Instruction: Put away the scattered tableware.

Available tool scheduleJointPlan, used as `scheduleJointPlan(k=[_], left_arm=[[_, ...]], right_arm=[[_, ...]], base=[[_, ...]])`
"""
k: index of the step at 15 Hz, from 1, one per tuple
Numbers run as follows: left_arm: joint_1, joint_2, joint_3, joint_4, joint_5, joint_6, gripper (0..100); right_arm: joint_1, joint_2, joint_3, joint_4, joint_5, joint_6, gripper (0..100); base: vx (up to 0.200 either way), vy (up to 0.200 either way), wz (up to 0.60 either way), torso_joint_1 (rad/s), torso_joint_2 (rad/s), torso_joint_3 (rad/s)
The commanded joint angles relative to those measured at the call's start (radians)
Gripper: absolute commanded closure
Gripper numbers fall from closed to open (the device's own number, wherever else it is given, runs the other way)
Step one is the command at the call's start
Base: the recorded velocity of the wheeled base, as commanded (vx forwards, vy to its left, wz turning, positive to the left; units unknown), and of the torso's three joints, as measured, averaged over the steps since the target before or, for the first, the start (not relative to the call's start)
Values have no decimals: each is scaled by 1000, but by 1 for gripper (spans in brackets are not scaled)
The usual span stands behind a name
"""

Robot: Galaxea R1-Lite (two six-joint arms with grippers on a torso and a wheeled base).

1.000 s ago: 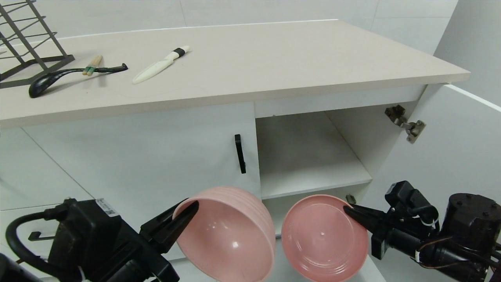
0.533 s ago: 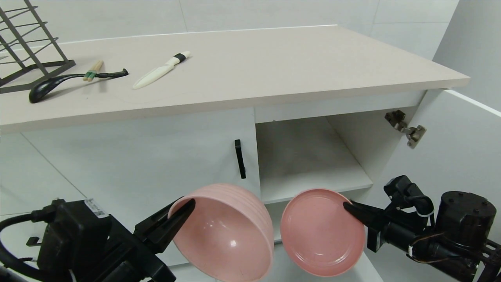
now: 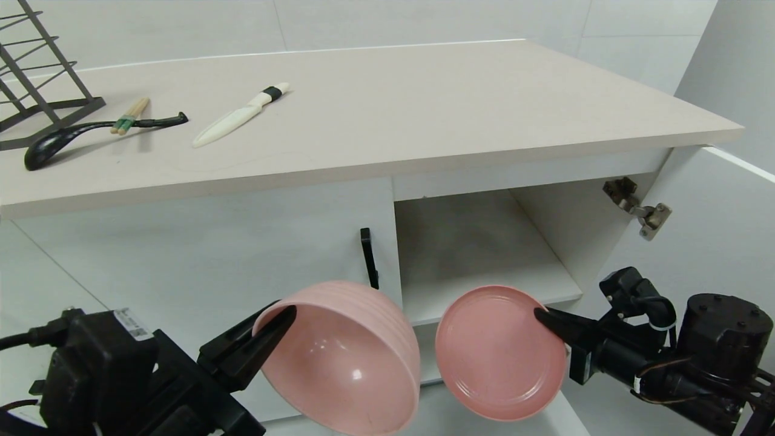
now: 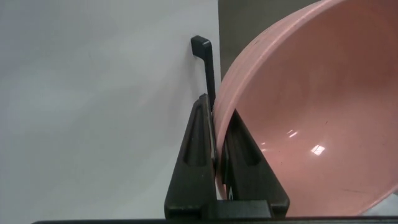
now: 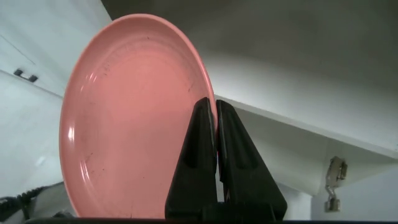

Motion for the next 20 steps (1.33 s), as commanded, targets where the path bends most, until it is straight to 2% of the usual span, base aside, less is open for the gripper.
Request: scheduleJointPlan(k=[1,3,6,12,16,18,20], left_arm=[[-1,-68,0,79,1,2,100],[-1,-123,0,165,1,0,100],[-1,-221,0,277,2,-7,100],[-1,-209,0,284,2,-11,100],[5,-203,0,284,2,-37,100],[14,-203,0,284,2,-40,100],[52,-201,0,284,2,-40,100]], right_arm=[[0,10,-26,-1,-25,25,100],[2,41,-72,-1,-109,69,100],[2,93,-98,-1,-134,86,100],[3,159,-190,-1,-137,103,100],[2,236,-310,-1,-151,152,100],[-11,305,-367,-1,-157,154,100],[-28,343,-410,-1,-157,155,100]], base=[[200,0,0,2,2,-12],[0,0,0,0,0,0],[0,0,0,0,0,0],[0,0,0,0,0,0],[0,0,0,0,0,0],[0,0,0,0,0,0],[0,0,0,0,0,0]])
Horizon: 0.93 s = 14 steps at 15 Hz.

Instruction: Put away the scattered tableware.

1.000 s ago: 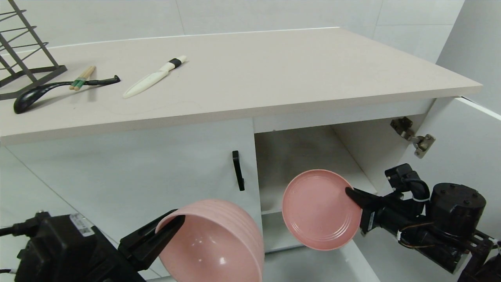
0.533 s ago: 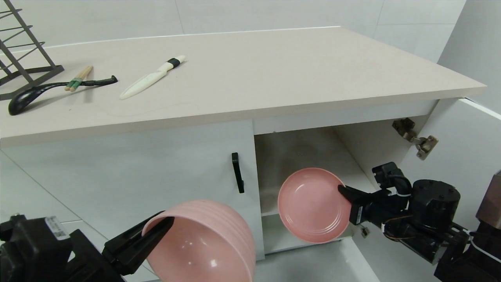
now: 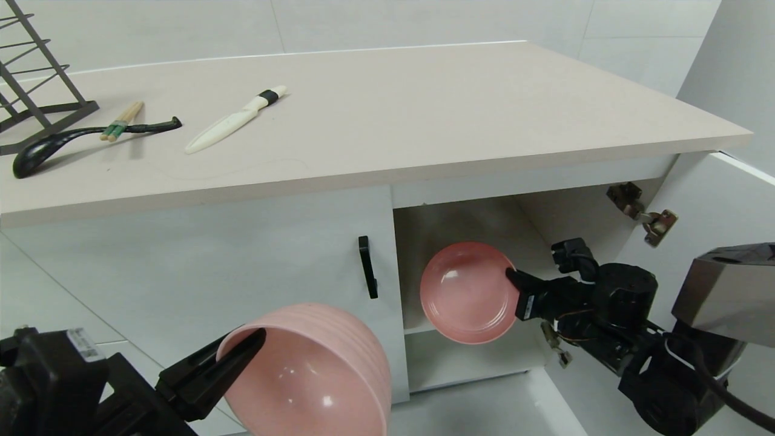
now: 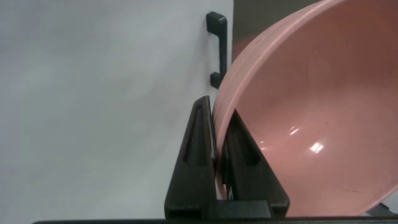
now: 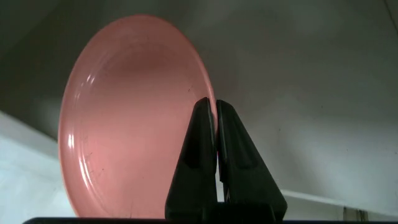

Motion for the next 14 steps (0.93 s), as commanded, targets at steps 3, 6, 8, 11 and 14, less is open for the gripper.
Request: scheduleJointPlan(k=[3,6,8,11,14], left_arm=[[44,4,0,-2,1,-8,100],[85,32,-6,-19,5,-8,100],[123,70,-11,-91,5,-13,100],[142,139,-2,-208,5,-14,100],[142,179,0,-243,5,-14,100]], right_arm=[[-33,95,-70,-1,5,1,100],[-39,144,-124,-1,8,21,100],[-41,167,-159,-1,10,27,100],[-41,184,-213,-1,11,28,100],[-44,191,-277,32,11,28,100]], base=[[0,0,0,0,0,0],[0,0,0,0,0,0],[0,0,0,0,0,0],[0,0,0,0,0,0],[0,0,0,0,0,0]])
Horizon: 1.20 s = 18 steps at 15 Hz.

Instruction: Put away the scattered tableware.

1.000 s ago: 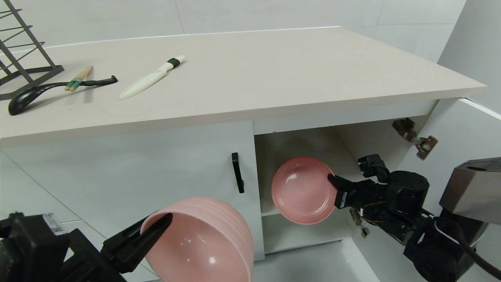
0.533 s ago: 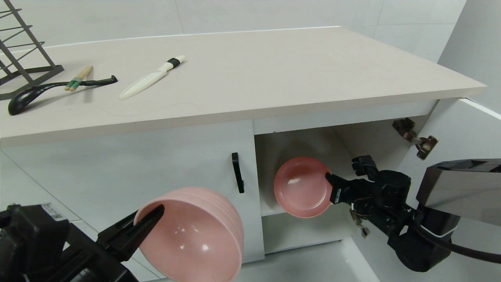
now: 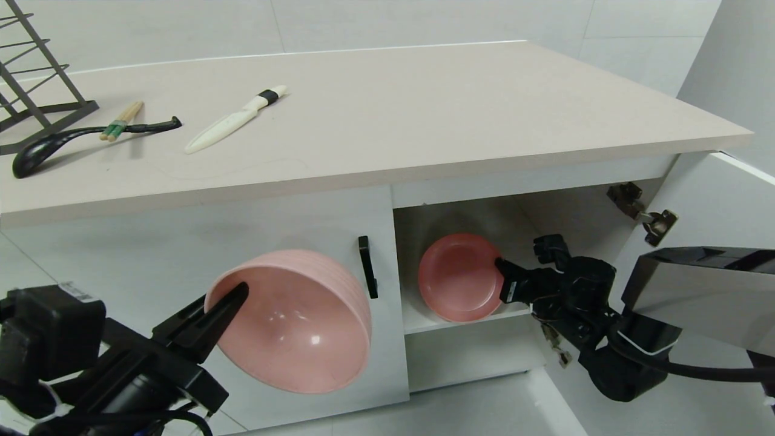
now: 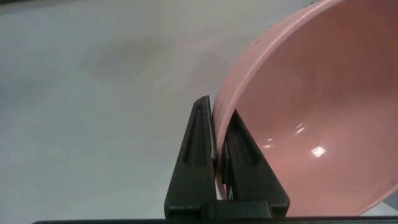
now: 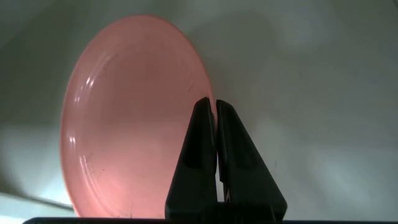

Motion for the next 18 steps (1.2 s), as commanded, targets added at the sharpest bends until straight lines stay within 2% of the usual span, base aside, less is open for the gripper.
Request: scheduleJointPlan(k=[1,4,10,11,16,18], left_arm=[[0,40,1,-4,0,1,100],[0,62,1,-37,0,1,100],[-5,77,0,-57,-1,1,100],[-5,77,1,-57,-1,1,100],[-5,77,0,-57,-1,1,100],[-5,124,-26,-57,-1,4,100]], right_arm=[[-3,11,-52,35,0,0,100],[-11,33,-112,89,0,0,100],[-12,56,-128,98,0,0,100],[-14,62,-141,98,-5,0,0],[-14,66,-170,86,-9,-1,0],[-6,-4,-115,60,-9,-21,0]], base=[[0,0,0,0,0,0],[0,0,0,0,0,0],[0,0,0,0,0,0],[0,0,0,0,0,0],[0,0,0,0,0,0],[0,0,0,0,0,0]])
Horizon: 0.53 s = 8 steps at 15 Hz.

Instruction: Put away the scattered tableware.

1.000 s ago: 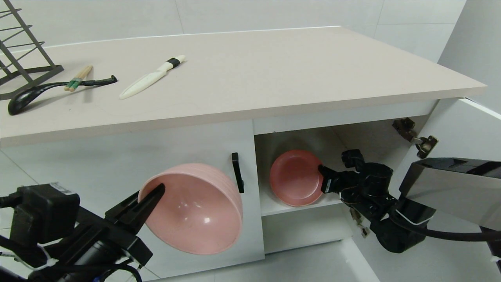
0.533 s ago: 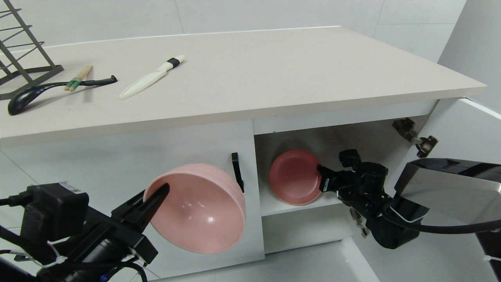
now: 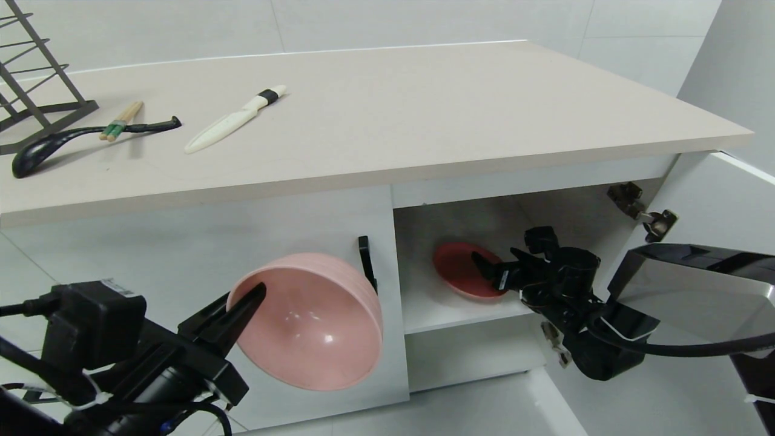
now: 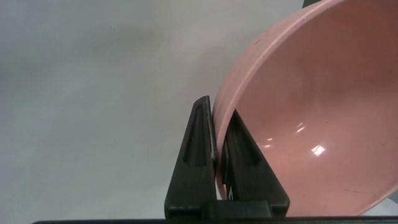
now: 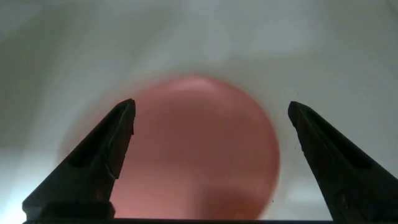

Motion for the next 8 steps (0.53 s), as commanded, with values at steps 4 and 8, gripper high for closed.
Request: scheduleJointPlan(k=[4,8], left_arm=[[-100,122,-104,-1,2,13,100],[-147,197,-161,-1,3,52,100]], right_arm=[[40,-262,374,-95,2,-89,0],[75,-491,655,-95,4,-138,0]], base=[[0,0,0,0,0,0],[0,0,0,0,0,0]])
